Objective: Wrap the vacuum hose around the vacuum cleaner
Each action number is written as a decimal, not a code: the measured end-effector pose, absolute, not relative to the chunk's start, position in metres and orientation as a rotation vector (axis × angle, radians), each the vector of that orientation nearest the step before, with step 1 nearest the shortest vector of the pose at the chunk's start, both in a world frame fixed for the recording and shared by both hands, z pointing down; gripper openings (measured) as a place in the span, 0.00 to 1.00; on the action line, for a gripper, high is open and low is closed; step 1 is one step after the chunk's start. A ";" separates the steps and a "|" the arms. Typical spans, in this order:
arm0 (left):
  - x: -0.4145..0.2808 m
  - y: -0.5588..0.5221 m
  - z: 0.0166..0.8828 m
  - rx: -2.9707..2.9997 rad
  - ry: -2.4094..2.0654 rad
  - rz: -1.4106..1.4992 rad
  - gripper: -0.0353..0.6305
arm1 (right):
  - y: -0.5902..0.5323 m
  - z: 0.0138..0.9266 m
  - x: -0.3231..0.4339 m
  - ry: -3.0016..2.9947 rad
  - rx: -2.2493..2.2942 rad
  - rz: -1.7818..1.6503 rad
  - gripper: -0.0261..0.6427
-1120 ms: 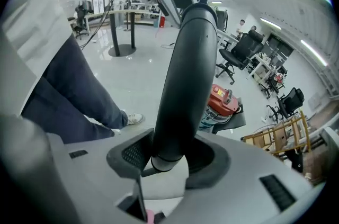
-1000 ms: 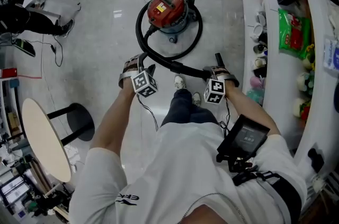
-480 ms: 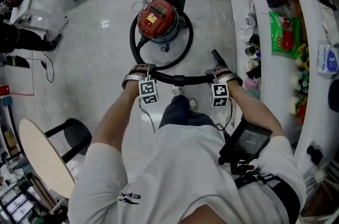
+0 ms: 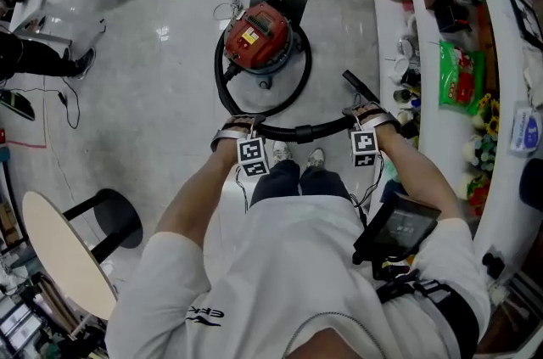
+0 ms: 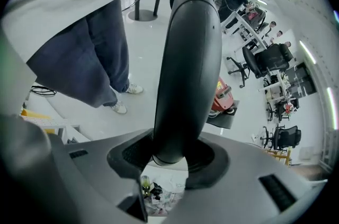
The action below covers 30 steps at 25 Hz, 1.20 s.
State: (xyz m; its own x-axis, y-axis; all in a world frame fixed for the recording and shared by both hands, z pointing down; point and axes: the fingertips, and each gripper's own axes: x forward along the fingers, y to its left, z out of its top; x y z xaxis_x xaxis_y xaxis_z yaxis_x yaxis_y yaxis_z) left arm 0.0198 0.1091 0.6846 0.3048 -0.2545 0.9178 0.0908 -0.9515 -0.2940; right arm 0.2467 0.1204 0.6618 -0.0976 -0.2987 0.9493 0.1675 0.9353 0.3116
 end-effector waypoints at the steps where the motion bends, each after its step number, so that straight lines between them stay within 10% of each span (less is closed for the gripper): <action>1: 0.024 0.107 0.685 -2.301 0.157 -1.690 0.30 | 0.113 0.662 0.250 -1.617 0.098 -0.400 0.29; 30: 0.155 0.027 0.701 -2.442 0.407 -1.863 0.30 | -0.072 0.683 0.361 -1.593 -0.094 -0.659 0.28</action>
State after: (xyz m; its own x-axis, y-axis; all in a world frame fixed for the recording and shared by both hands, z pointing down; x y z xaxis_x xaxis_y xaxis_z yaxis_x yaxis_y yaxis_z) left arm 0.1550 0.0272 0.7011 0.2426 -0.2333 0.9417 -0.1811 -0.9645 -0.1923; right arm 0.3607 -0.0723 0.6827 -0.1521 -0.3193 0.9354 0.4349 0.8282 0.3535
